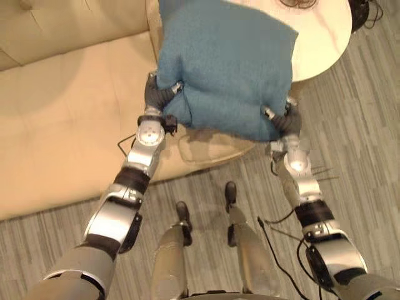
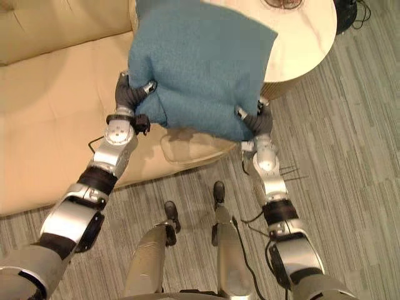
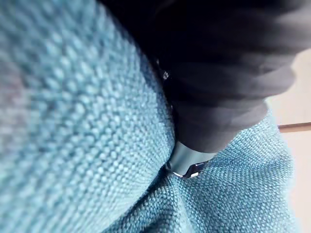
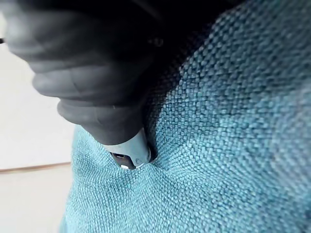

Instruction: Pick up cushions and gather them together orderly.

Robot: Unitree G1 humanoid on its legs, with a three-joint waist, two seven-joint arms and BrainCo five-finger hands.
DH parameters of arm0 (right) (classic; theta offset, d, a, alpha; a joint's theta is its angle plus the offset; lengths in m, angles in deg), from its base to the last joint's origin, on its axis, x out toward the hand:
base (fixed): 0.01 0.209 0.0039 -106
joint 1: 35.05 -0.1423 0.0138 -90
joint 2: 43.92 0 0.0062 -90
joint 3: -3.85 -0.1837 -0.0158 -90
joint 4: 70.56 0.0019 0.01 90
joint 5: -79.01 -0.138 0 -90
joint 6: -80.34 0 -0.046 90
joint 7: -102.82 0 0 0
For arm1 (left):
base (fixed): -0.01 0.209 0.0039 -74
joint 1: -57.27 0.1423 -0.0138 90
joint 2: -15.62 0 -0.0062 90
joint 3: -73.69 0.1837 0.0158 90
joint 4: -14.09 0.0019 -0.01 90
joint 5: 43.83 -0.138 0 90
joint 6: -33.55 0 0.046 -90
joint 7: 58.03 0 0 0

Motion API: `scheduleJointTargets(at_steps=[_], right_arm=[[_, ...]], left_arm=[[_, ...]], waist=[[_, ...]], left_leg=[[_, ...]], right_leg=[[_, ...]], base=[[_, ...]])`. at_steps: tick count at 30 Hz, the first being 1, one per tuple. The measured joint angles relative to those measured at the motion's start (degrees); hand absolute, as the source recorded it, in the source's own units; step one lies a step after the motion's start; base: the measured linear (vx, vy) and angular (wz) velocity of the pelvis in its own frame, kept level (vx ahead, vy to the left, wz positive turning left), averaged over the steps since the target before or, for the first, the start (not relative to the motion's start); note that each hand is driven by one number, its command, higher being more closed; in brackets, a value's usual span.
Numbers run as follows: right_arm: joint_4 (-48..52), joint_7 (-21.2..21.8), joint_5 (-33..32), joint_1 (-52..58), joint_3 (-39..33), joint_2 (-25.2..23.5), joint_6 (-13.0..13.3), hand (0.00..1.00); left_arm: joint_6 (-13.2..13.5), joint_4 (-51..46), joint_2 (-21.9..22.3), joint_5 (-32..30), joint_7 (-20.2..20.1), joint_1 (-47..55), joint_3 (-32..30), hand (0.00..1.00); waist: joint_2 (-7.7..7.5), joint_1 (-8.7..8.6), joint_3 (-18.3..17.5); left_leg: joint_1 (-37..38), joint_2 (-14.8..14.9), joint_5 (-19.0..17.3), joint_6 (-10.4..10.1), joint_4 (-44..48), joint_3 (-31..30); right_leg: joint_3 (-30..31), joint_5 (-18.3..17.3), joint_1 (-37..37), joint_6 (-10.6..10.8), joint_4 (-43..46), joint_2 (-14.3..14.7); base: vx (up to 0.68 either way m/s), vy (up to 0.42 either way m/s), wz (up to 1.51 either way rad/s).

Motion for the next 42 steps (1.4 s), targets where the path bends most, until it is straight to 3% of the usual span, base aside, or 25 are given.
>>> scheduleJointTargets(at_steps=[5,9,13,17,18,19,20,21,22,24,25,26,28,30,31,34,36,38,39,42], right_arm=[[13.6,1.0,8.0,10.0,0.1,-0.4,0.1,1.0],[21.3,3.9,12.6,18.5,3.9,-0.6,0.6,1.0],[23.8,5.2,15.5,24.5,5.7,-2.3,2.0,1.0],[25.4,5.2,18.7,26.4,6.8,-2.7,2.3,1.0],[25.4,5.2,19.4,26.3,6.8,-2.7,2.3,1.0],[25.3,5.1,19.6,26.5,6.8,-2.6,2.3,1.0],[25.2,5.1,19.6,26.6,6.7,-2.6,2.3,1.0],[24.6,5.0,19.6,26.6,6.7,-2.7,2.3,1.0],[24.1,4.9,19.6,26.6,6.7,-2.6,2.3,1.0],[23.4,4.8,19.6,26.5,6.7,-2.6,2.6,1.0],[22.7,4.8,19.5,25.9,6.7,-2.4,2.9,1.0],[22.6,4.7,19.4,25.7,6.7,-2.2,2.9,1.0],[20.5,4.6,19.1,24.6,6.6,-1.3,2.9,1.0],[17.1,4.3,19.0,23.8,6.3,-1.1,2.6,1.0],[16.2,3.5,19.0,23.8,5.4,-1.0,2.2,1.0],[15.8,3.3,18.9,23.5,2.5,-0.5,2.0,1.0],[15.8,3.3,18.9,23.7,1.0,-0.4,2.0,1.0],[15.8,3.2,18.8,23.8,-0.4,-1.0,2.0,1.0],[15.8,3.1,18.9,23.8,-1.3,-2.1,2.0,1.0],[15.8,3.0,18.9,23.9,-1.7,-3.9,2.0,1.0]], left_arm=[[0.5,-10.1,2.0,-0.6,0.1,15.1,-0.6,1.0],[0.5,-17.4,3.2,-1.1,0.1,31.5,-0.9,1.0],[0.7,-24.5,6.3,-1.1,0.0,43.3,-2.2,1.0],[1.6,-25.9,6.4,-1.2,0.0,45.5,-2.6,1.0],[1.6,-25.9,6.3,-1.2,0.0,45.5,-2.6,1.0],[1.6,-25.9,6.2,-1.2,0.0,45.4,-2.6,1.0],[1.6,-25.9,6.3,-1.2,0.0,45.3,-2.6,1.0],[1.6,-25.9,6.3,-1.4,0.0,45.3,-2.6,1.0],[1.7,-25.9,6.1,-1.5,-0.1,45.3,-2.6,1.0],[1.7,-25.9,6.1,-1.6,-0.1,45.0,-2.6,1.0],[1.7,-25.9,6.3,-1.6,-0.1,44.8,-2.6,1.0],[1.7,-25.9,6.4,-1.6,-0.1,44.9,-2.6,1.0],[1.7,-26.0,7.0,-1.5,-0.1,45.1,-2.3,1.0],[1.7,-26.2,7.2,-1.5,-0.1,45.5,-2.2,1.0],[1.7,-26.2,7.4,-1.4,-0.2,44.8,-1.4,1.0],[1.7,-27.0,8.1,-1.3,-1.3,44.7,1.1,1.0],[1.7,-27.4,9.1,-1.0,-2.2,44.6,1.8,1.0],[1.8,-27.3,8.9,-0.9,-2.6,43.0,2.3,1.0],[1.8,-27.1,8.8,-0.3,-3.0,42.0,2.3,1.0],[1.8,-27.1,7.8,0.7,-3.4,41.8,2.3,1.0]], waist=[[0.0,-0.16,-0.3],[-0.07,0.43,-6.8],[-0.13,1.75,-10.4],[-0.2,2.98,-10.8],[-0.28,2.95,-10.8],[-0.59,2.65,-11.0],[-0.67,2.46,-11.0],[-0.67,2.23,-11.0],[-0.85,2.13,-11.1],[-1.67,2.59,-11.7],[-1.49,3.3,-12.1],[-0.89,3.88,-12.4],[2.38,6.42,-12.7],[3.35,6.15,-13.0],[2.5,5.78,-12.9],[1.71,5.35,-12.6],[2.14,2.88,-13.0],[2.66,1.74,-13.3],[2.06,1.62,-13.3],[1.56,2.1,-13.5]], left_leg=[[5.4,-0.5,0.5,-0.4,-2.7,-1.0],[9.1,-0.5,0.7,-0.5,-5.6,-1.1],[13.6,-1.4,1.2,-0.3,-7.7,-0.4],[13.8,-1.9,1.3,0.1,-6.9,0.5],[13.5,-2.0,1.8,1.3,-6.9,0.5],[13.1,-2.2,2.7,2.4,-7.2,0.2],[12.8,-2.3,3.2,2.6,-7.1,-0.5],[12.6,-2.5,4.4,2.5,-7.2,-2.9],[12.4,-2.7,5.7,2.0,-7.1,-6.1],[9.7,-3.6,8.4,1.1,-7.7,-10.7],[7.4,-3.7,10.8,0.2,-9.0,-12.9],[6.2,-3.5,12.1,-0.3,-10.1,-13.9],[2.7,-0.5,16.6,-2.5,-12.6,-18.0],[3.2,1.3,17.0,-2.8,-16.9,-17.6],[2.4,1.8,11.7,-1.2,-17.2,-11.6],[0.2,0.9,10.4,0.7,-7.4,-1.8],[2.0,0.9,7.0,2.9,0.7,3.3],[5.0,1.4,3.1,2.0,-3.1,7.6],[4.7,1.1,4.7,2.3,-3.9,9.0],[3.6,-0.4,3.4,4.0,-2.0,8.2]], right_leg=[[0.0,-0.3,5.1,0.3,-1.0,0.2],[0.6,-1.3,8.1,1.1,-1.8,0.2],[1.1,-2.2,10.9,1.7,-1.2,-0.2],[1.8,-4.1,9.4,3.5,3.7,-1.3],[1.7,-4.4,7.9,4.0,6.4,-1.5],[1.3,-8.3,6.4,4.4,11.4,-2.4],[0.7,-11.7,5.0,2.7,17.4,-2.8],[0.0,-17.5,4.5,1.7,27.1,-3.4],[-0.3,-21.6,5.6,2.9,34.1,-3.9],[0.1,-25.3,8.2,3.4,34.5,-3.9],[0.2,-26.2,9.0,3.0,29.5,-2.9],[-0.4,-26.4,9.6,2.7,26.3,-2.2],[-4.3,-23.7,9.7,0.4,20.1,1.3],[-8.5,-23.1,9.6,-0.9,21.2,2.3],[-10.7,-22.4,9.5,-1.8,20.3,0.5],[-14.1,-21.5,8.6,-1.6,19.7,-4.1],[-17.8,-20.2,8.5,-0.6,19.0,-7.0],[-19.7,-19.0,8.5,0.5,17.7,-7.9],[-19.9,-18.0,8.5,1.4,16.4,-8.3],[-19.6,-15.9,10.2,2.7,14.0,-8.7]], base=[[0.05,0.008,0.1],[0.05,0.007,0.04],[0.01,0.023,-0.05],[-0.11,0.04,-0.08],[-0.18,0.04,0.23],[-0.17,0.03,0.36],[-0.17,-0.017,0.73],[-0.09,-0.05,1.04],[-0.07,-0.083,1.14],[-0.13,-0.219,1.27],[-0.21,-0.246,1.13],[-0.22,-0.163,0.78],[-0.26,-0.14,0.6],[-0.28,-0.16,0.92],[-0.26,-0.108,1.18],[-0.23,0.034,0.96],[-0.2,0.155,1.0],[-0.12,0.198,0.86],[-0.1,0.182,0.67],[-0.06,0.198,0.3]])
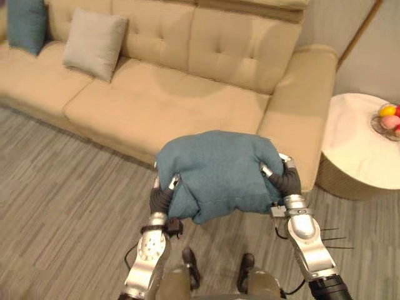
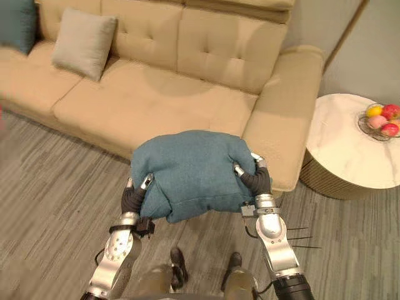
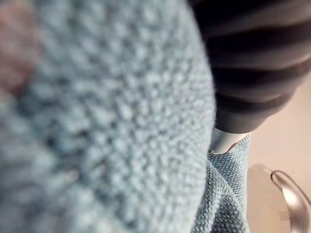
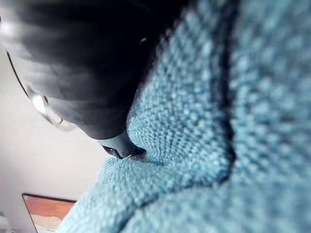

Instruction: Pick up cushions and gather them together orderly.

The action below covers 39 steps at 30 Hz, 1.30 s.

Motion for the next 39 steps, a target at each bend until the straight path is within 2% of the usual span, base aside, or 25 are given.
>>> scheduleJointTargets(at_steps=[5,7,8,10,12,14,16,17,18,20,21,23,24,25,26,27,28,29,30,31,32,33,36,38,39], right_arm=[[0.0,0.0,0.0,-0.1,0.0,-1.0,0.0,1.0],[0.0,0.0,0.0,-0.1,0.1,-1.1,-0.1,1.0],[0.0,0.0,0.1,-0.1,0.1,-1.1,-0.1,1.0],[-0.6,0.1,0.2,0.0,0.7,-1.1,-0.2,1.0],[-2.7,0.4,0.3,-0.1,0.7,-1.3,-0.2,1.0],[-4.8,0.6,0.2,-0.1,0.7,-1.8,-0.4,1.0],[-4.9,0.7,0.2,0.0,0.9,-1.9,-0.5,1.0],[-5.0,0.7,0.2,0.1,0.9,-1.7,-0.5,1.0],[-5.0,0.7,0.2,0.3,0.8,-1.4,-0.5,1.0],[-5.0,0.7,0.2,0.8,0.5,-1.0,-0.5,1.0],[-5.0,0.7,0.1,1.5,0.1,-0.9,-0.5,1.0],[-4.3,0.7,0.0,4.2,-1.6,-1.1,-0.5,1.0],[-3.3,0.7,0.0,6.4,-2.1,-0.8,-0.5,1.0],[-2.5,0.7,0.0,7.6,-2.3,-1.1,-0.7,1.0],[-2.0,0.6,0.0,7.9,-2.4,-1.2,-1.0,1.0],[-0.4,0.6,0.0,8.1,-2.4,-1.0,-2.0,1.0],[2.0,0.5,0.0,8.2,-2.4,-1.1,-2.7,1.0],[2.6,0.5,0.0,8.4,-2.4,-1.2,-2.8,1.0],[5.6,0.2,0.0,9.3,-2.4,-1.2,-2.8,1.0],[9.0,-0.1,0.0,9.9,-2.4,-1.4,-2.6,1.0],[10.4,-0.2,0.0,9.9,-2.4,-1.6,-2.3,1.0],[12.5,-0.4,0.0,9.8,-2.4,-1.8,-1.4,1.0],[12.8,-0.5,0.1,8.9,-2.4,-2.1,-0.3,1.0],[9.9,-0.6,0.1,7.5,-2.4,-2.0,0.0,1.0],[9.0,-0.6,0.1,7.4,-2.4,-2.0,0.0,1.0]], left_arm=[[0.0,0.0,-1.2,0.0,-0.3,0.0,0.0,1.0],[0.0,0.0,-1.7,0.0,-0.4,0.1,-0.1,1.0],[0.0,0.0,-1.8,0.0,-0.4,0.1,-0.1,1.0],[0.0,-0.1,-2.3,0.0,-0.7,1.4,-0.3,1.0],[-0.3,0.0,-2.3,-0.1,-0.8,2.1,-0.3,1.0],[-0.3,0.0,-2.8,-0.2,-1.1,2.2,-0.3,1.0],[-0.3,0.2,-3.4,-0.1,-1.2,2.1,-0.3,1.0],[-0.3,0.9,-3.4,-0.1,-1.2,2.0,-0.3,1.0],[-0.3,1.8,-3.3,-0.1,-1.4,1.7,-0.2,1.0],[-0.3,2.8,-3.3,-0.1,-1.6,1.3,0.1,1.0],[-0.3,3.4,-3.3,-0.2,-1.6,0.8,0.8,1.0],[-0.3,3.6,-3.2,-0.2,-2.2,0.8,2.0,1.0],[-0.3,3.9,-2.3,-0.7,-3.0,1.3,2.2,1.0],[-0.3,4.4,-1.0,-1.1,-3.1,1.8,2.1,1.0],[-0.3,4.5,-0.7,-1.1,-3.3,1.8,2.1,1.0],[-0.4,4.7,0.3,-1.1,-3.6,2.0,1.7,1.0],[-0.5,4.9,0.8,-1.0,-3.8,2.3,1.0,1.0],[-0.5,5.0,0.9,-1.0,-3.9,2.3,1.0,1.0],[-0.6,5.1,1.3,-1.0,-4.0,2.3,1.0,1.0],[-0.7,5.1,1.7,-1.0,-4.1,2.3,1.0,1.0],[-0.7,4.9,1.8,-1.0,-4.1,2.3,1.0,1.0],[-0.6,4.4,1.9,-1.0,-4.1,2.2,1.0,1.0],[0.1,3.9,2.6,-1.0,-4.1,2.2,0.9,1.0],[0.4,4.0,2.4,-1.1,-4.1,2.3,0.5,1.0],[0.4,4.0,2.4,-1.1,-4.1,2.3,0.4,1.0]], waist=[[-0.05,0.89,0.0],[-0.46,0.84,0.0],[-0.64,0.79,0.1],[-1.66,-0.46,0.2],[-2.34,-0.82,0.3],[-2.35,-1.32,0.2],[-2.38,-2.03,0.3],[-2.37,-2.42,0.3],[-2.36,-3.07,0.3],[-2.99,-4.27,0.3],[-3.49,-4.86,0.2],[-3.72,-5.47,-0.3],[-2.37,-5.47,-1.3],[-0.29,-5.79,-2.2],[0.11,-6.15,-2.5],[1.61,-5.22,-2.5],[1.96,-4.24,-2.3],[1.97,-3.97,-2.3],[1.83,-3.51,-2.2],[1.43,-3.47,-2.1],[1.13,-3.37,-2.1],[0.82,-2.34,-2.0],[0.2,-1.39,-1.8],[0.38,-1.0,-1.8],[0.58,-0.99,-1.9]], left_leg=[[-1.7,-0.6,-3.2,1.8,4.6,0.2],[-2.0,-1.9,-5.6,2.8,6.9,0.9],[-1.8,-2.1,-6.0,2.8,7.1,0.9],[-0.2,-4.2,-8.4,4.0,8.5,0.5],[1.6,-5.1,-9.9,5.9,9.1,-0.4],[3.0,-5.0,-10.7,6.3,8.6,-1.7],[4.2,-5.3,-11.2,5.8,7.3,-2.3],[5.7,-6.0,-11.4,5.5,5.8,-2.8],[7.8,-6.8,-11.5,4.7,4.3,-3.1],[11.3,-9.0,-11.9,3.9,1.9,-4.2],[13.1,-10.1,-12.3,3.4,1.0,-4.8],[16.6,-11.2,-15.6,1.8,1.5,-6.5],[17.6,-9.7,-18.5,-1.0,2.8,-6.6],[16.1,-6.6,-19.7,-3.1,10.3,-6.1],[13.7,-4.6,-19.6,-3.5,16.5,-5.3],[9.8,0.9,-17.1,-5.5,28.8,-2.9],[6.7,6.0,-12.6,-5.6,38.8,-1.1],[6.5,7.0,-12.6,-5.6,40.6,-0.8],[6.0,9.5,-12.9,-5.0,44.0,0.8],[5.2,10.6,-13.9,-3.3,44.0,2.8],[4.8,10.8,-14.5,-2.3,43.1,3.7],[3.8,10.8,-15.5,-1.0,39.7,4.1],[1.4,8.8,-15.4,-1.2,25.5,-1.7],[1.5,5.8,-12.5,-5.2,10.6,-12.0],[1.9,5.5,-11.6,-6.0,7.6,-13.8]], right_leg=[[1.4,-0.1,0.0,1.2,0.1,-1.0],[2.3,-2.7,-1.4,1.9,4.2,-3.5],[2.5,-3.1,-1.6,1.9,5.1,-3.7],[3.9,-5.8,-2.1,-1.3,11.4,-6.2],[8.5,-3.9,-8.1,-3.5,24.3,-7.7],[9.4,-7.0,-11.0,-2.0,27.5,-5.6],[9.3,-7.6,-13.6,-1.3,23.9,-2.8],[9.0,-6.9,-14.9,-0.6,18.7,-0.8],[8.8,-4.0,-14.9,0.4,11.1,1.0],[7.3,2.2,-14.9,1.3,0.2,1.6],[7.3,3.8,-14.9,0.8,-2.9,1.4],[7.6,5.4,-14.9,-2.0,-2.2,1.8],[7.0,6.7,-15.0,-5.3,1.3,3.1],[4.6,6.6,-14.8,-5.3,4.0,3.4],[4.2,7.6,-14.6,-6.6,4.7,4.0],[3.9,6.7,-12.7,-8.3,5.0,7.1],[4.7,5.2,-9.6,-9.5,4.2,9.7],[5.0,4.9,-8.7,-9.6,3.9,10.3],[6.3,4.2,-5.1,-9.7,2.3,11.3],[8.8,3.6,-1.7,-9.1,0.3,11.5],[10.2,3.4,-0.5,-8.8,-0.7,11.3],[13.3,3.0,1.4,-8.6,-2.1,11.1],[19.4,1.5,3.4,-6.6,-2.4,9.9],[25.4,0.1,3.7,-4.1,-1.6,9.0],[26.2,-0.2,3.7,-3.3,-1.3,9.0]], base=[[-0.02,0.15,0.01],[0.03,0.139,-0.03],[0.07,0.126,0.02],[0.12,0.099,0.15],[0.16,0.11,0.16],[0.21,0.07,0.21],[0.25,0.023,0.17],[0.26,0.024,0.18],[0.29,0.022,0.29],[0.32,-0.011,0.44],[0.43,-0.056,0.59],[0.54,-0.131,0.56],[0.68,-0.19,0.44],[0.61,-0.192,0.34],[0.62,-0.199,0.08],[0.74,-0.217,-0.41],[0.62,-0.163,-0.57],[0.62,-0.099,-0.63],[0.42,-0.03,-0.46],[0.52,-0.027,-0.51],[0.53,0.032,-0.75],[0.39,0.064,-1.08],[0.3,0.164,-1.1],[0.21,0.316,-1.25],[0.17,0.379,-1.16]])
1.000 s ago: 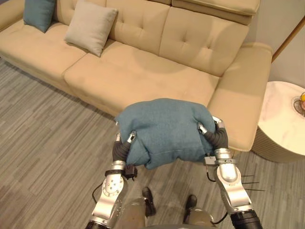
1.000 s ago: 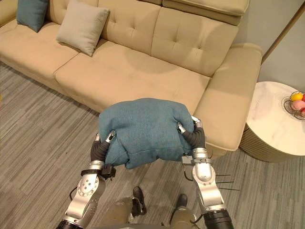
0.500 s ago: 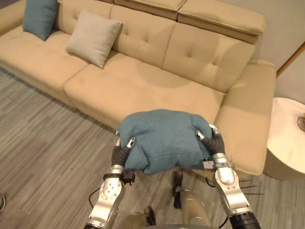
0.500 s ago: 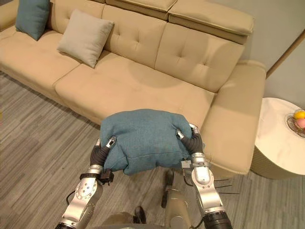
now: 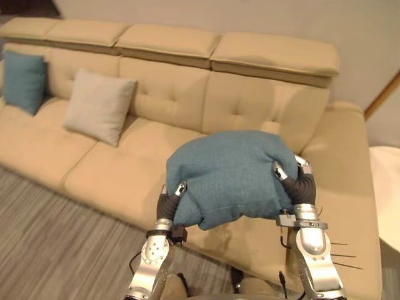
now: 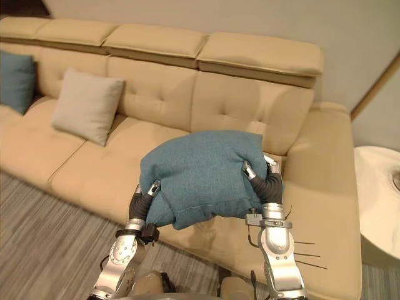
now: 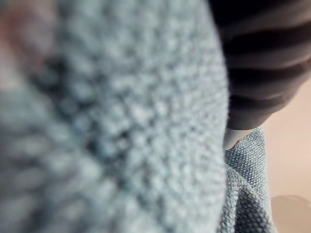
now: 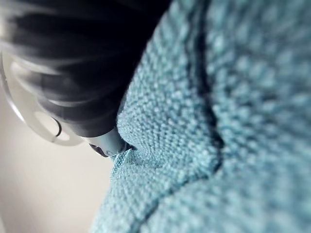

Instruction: Pick up cushions and gather them together orderly.

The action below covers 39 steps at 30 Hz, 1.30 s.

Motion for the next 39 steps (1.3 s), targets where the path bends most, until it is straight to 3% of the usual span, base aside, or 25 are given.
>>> scheduleJointTargets(at_steps=[1,2,4,5,7,9,13,17,21,25,27,31,36,37,38,39], right_arm=[[-1.6,0.0,0.0,0.0,0.0,0.3,0.0,1.0],[-3.3,0.0,0.0,0.0,0.0,0.8,-0.1,1.0],[-6.3,0.1,0.1,1.1,0.5,-0.9,-0.4,1.0],[-6.7,0.2,0.1,1.5,0.7,-1.6,-0.6,1.0],[-7.0,1.4,0.4,1.3,0.9,-1.3,-0.7,1.0],[-8.5,1.5,0.4,0.8,1.2,-1.3,-0.7,1.0],[-13.7,1.4,0.5,-5.2,3.7,-1.7,-0.7,1.0],[-14.8,1.0,0.6,-8.3,5.4,-1.8,-0.7,1.0],[-19.5,-1.9,0.9,-15.0,6.0,-1.8,-0.7,1.0],[-21.2,-6.0,2.0,-25.3,5.8,-1.8,-1.1,1.0],[-22.0,-10.0,2.8,-34.7,4.8,-1.9,-2.5,1.0],[-22.6,-16.6,3.3,-48.3,1.2,-4.3,-2.9,1.0],[-35.0,-21.9,5.7,-75.6,-5.9,-3.5,-2.7,1.0],[-36.2,-22.7,6.4,-78.5,-6.3,-2.8,-2.6,1.0],[-37.1,-23.2,6.9,-80.4,-6.3,-2.3,-2.7,0.0],[-38.8,-23.9,7.3,-83.2,-6.3,-1.7,-2.6,0.0]], left_arm=[[0.0,0.0,0.2,0.0,0.0,0.4,-0.1,1.0],[0.0,0.3,0.5,-0.1,0.0,1.3,-0.1,1.0],[-0.1,1.9,-0.8,-0.1,0.0,1.4,-0.2,1.0],[-0.2,1.9,-1.7,-0.1,0.0,2.0,-0.2,1.0],[-0.6,1.9,-2.4,-0.1,0.0,3.4,-0.2,1.0],[-0.6,1.9,-2.6,-0.1,0.0,3.5,-0.2,1.0],[-0.6,1.8,-4.0,-1.3,0.2,3.0,-3.1,1.0],[-0.6,2.0,-4.8,-3.7,1.6,-0.4,-5.6,1.0],[-0.6,8.8,-5.7,-6.1,5.5,-11.7,-6.1,1.0],[-1.0,14.3,-8.1,-7.0,9.6,-26.7,-7.5,1.0],[-2.4,17.3,-11.9,-6.9,13.2,-39.6,-7.6,1.0],[-2.8,18.4,-15.6,-7.4,19.0,-58.2,-7.8,1.0],[-2.4,24.6,-18.2,-10.4,23.1,-82.7,-10.7,1.0],[-2.2,25.9,-18.6,-10.8,23.2,-85.9,-10.9,0.0],[-2.1,27.1,-18.9,-11.2,23.4,-88.0,-10.9,0.0],[-2.0,29.0,-19.6,-11.3,23.8,-90.6,-11.3,0.0]], waist=[[1.24,0.03,-0.4],[2.85,0.23,-0.6],[-0.04,-0.22,-0.5],[-1.7,-1.35,-0.6],[-2.19,-1.14,-0.8],[-2.14,-1.14,-0.8],[-2.29,-1.02,-0.9],[-2.18,-1.25,-0.9],[-1.96,-1.27,-0.4],[-2.1,-0.93,3.9],[-2.13,0.34,5.3],[-2.19,2.14,7.6],[-2.14,2.09,12.1],[-2.1,2.0,12.9],[-2.1,2.02,13.1],[-2.08,2.0,13.1]], left_leg=[[1.1,-0.2,2.9,-0.4,-5.0,-3.0],[1.6,0.1,10.9,-3.2,-5.7,-4.5],[2.2,-1.8,8.5,-1.3,-3.6,-0.8],[2.8,-3.8,7.9,-0.2,-3.7,1.8],[4.6,-5.5,7.2,1.1,-4.2,5.7],[5.3,-5.6,6.9,1.5,-4.7,7.7],[5.3,-4.2,5.9,1.3,-5.4,13.6],[2.8,-2.7,6.1,0.8,-5.4,15.4],[-1.8,-2.3,7.8,0.2,-6.0,14.8],[-6.9,-2.4,10.6,0.3,-6.6,13.1],[-11.6,-2.2,12.5,0.4,-6.6,12.1],[-14.4,-1.5,14.9,0.0,-7.6,10.1],[-15.8,-3.0,20.9,0.0,-14.3,7.9],[-15.6,-3.2,22.0,0.1,-15.7,7.4],[-15.6,-3.4,22.7,0.1,-17.0,7.1],[-15.7,-3.6,24.0,0.0,-19.2,6.7]], right_leg=[[2.4,-0.8,-0.3,1.7,0.6,0.7],[5.1,-1.4,-0.4,3.6,0.8,2.2],[6.5,-1.2,-0.6,4.8,0.2,-0.9],[7.4,-1.2,-0.6,6.4,-0.8,-3.6],[8.5,0.5,-0.5,7.7,-2.7,-5.6],[9.5,1.6,-0.8,7.3,-3.5,-5.8],[11.8,4.7,-4.1,6.0,-6.3,-4.5],[11.8,7.5,-7.0,4.6,-9.1,-3.4],[10.0,11.8,-10.5,4.1,-12.7,-3.3],[6.0,14.3,-14.4,3.7,-13.3,-3.5],[4.5,15.9,-18.4,4.0,-13.3,-3.5],[2.0,17.2,-20.4,3.7,-13.7,-3.0],[-0.2,18.9,-22.8,3.3,-14.3,-3.3],[-0.7,19.0,-22.8,3.3,-14.5,-3.3],[-1.1,19.1,-23.2,3.2,-14.5,-3.3],[-1.5,19.2,-24.0,3.2,-14.5,-3.3]], base=[[0.16,0.425,-1.29],[0.21,0.515,-1.52],[0.18,0.381,-0.97],[0.11,0.237,-0.42],[0.11,0.29,-0.69],[0.05,0.178,-0.65],[-0.02,0.038,-0.82],[-0.04,-0.081,-0.48],[-0.07,-0.09,-0.06],[-0.14,-0.084,0.23],[-0.2,-0.089,0.22],[-0.14,-0.064,0.22],[-0.11,-0.05,0.27],[-0.06,-0.021,0.28],[-0.06,-0.02,0.24],[-0.07,-0.02,0.23]])
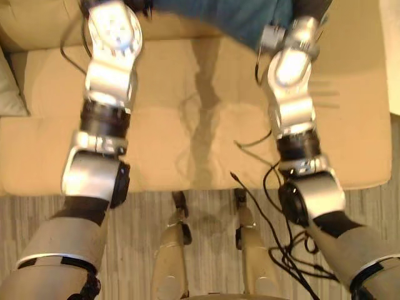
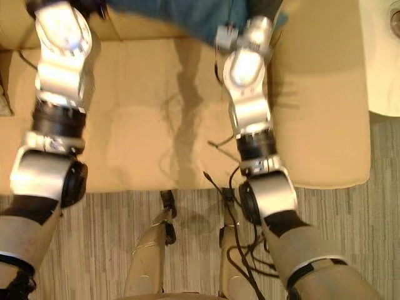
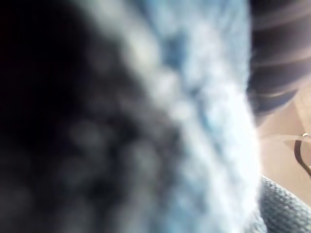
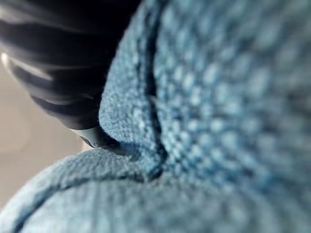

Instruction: Pick up cushions and gather them together orderly.

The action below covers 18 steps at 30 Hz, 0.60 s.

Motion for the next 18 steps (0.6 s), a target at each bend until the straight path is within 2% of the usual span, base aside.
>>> scheduleJointTargets(at_steps=[3,4,7,10,13,18], right_arm=[[-8.9,0.1,-0.8,-6.8,0.0,2.6,0.1,0.0],[-14.1,1.5,-3.0,-9.4,0.0,4.0,0.0,0.0],[-20.2,5.4,-7.4,-11.2,0.2,6.3,-0.4,0.0],[-21.8,9.4,-10.8,-11.2,0.8,7.3,-0.5,0.0],[-21.8,11.6,-12.7,-10.1,2.1,7.8,-0.6,0.0],[-21.6,12.7,-14.5,-3.3,5.0,7.1,-2.0,0.0]], left_arm=[[0.2,7.8,-0.4,0.2,0.2,-5.4,-1.2,0.0],[0.1,12.4,-0.4,1.0,-0.1,-7.8,-1.1,0.0],[-0.6,19.5,-0.4,3.5,-1.5,-10.1,-1.4,0.0],[-1.7,22.8,-0.4,4.9,-4.2,-10.1,-4.3,0.0],[-2.0,22.9,-0.3,5.7,-6.5,-7.8,-6.8,0.0],[-2.3,22.9,3.0,6.0,-9.9,2.8,-13.3,0.0]], waist=[[0.01,0.04,0.2],[0.13,0.02,0.5],[-0.04,0.25,2.7],[-0.01,0.27,3.9],[0.0,0.48,5.2],[-0.1,0.53,5.7]], left_leg=[[0.2,-0.4,3.5,-0.1,-5.4,-1.2],[0.2,-0.5,4.8,0.0,-7.5,-2.0],[-1.2,-0.7,5.0,0.0,-7.6,-2.8],[-4.7,-0.8,6.2,0.1,-7.6,-4.1],[-7.7,-0.7,6.7,0.1,-7.6,-4.9],[-9.6,-0.6,6.7,0.1,-7.6,-4.9]], right_leg=[[-1.5,0.0,-1.4,0.0,0.0,0.6],[-2.3,0.0,-1.8,-0.1,-0.1,0.7],[-3.4,0.0,-2.7,-0.1,-0.1,0.4],[-4.8,0.1,-5.1,-0.1,-0.1,0.3],[-5.9,0.2,-7.6,0.0,-0.1,0.3],[-6.0,0.4,-9.5,0.1,-0.1,0.3]], base=[[-0.06,-0.02,0.23],[-0.05,-0.011,0.27],[-0.05,0.028,0.21],[-0.04,0.035,0.19],[-0.02,0.058,0.16],[0.01,0.078,0.01]])
